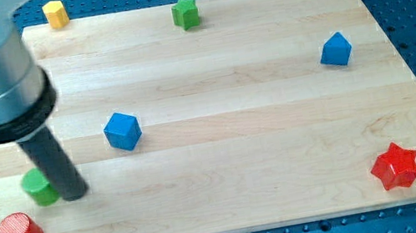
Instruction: Place the red star above the green circle
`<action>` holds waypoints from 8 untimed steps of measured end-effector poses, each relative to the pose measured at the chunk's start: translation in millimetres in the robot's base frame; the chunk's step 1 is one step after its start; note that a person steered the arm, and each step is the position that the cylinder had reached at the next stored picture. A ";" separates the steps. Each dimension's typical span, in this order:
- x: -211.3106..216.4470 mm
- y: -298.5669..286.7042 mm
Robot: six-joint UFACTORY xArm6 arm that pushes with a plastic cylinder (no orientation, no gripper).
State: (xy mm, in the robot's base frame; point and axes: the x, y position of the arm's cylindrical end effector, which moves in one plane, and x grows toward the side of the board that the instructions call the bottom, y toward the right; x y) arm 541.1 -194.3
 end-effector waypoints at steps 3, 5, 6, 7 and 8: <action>-1.7 147.5; -1.8 381.1; -1.3 483.1; 49.3 474.6; 52.8 423.6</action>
State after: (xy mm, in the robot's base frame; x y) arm 593.9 229.3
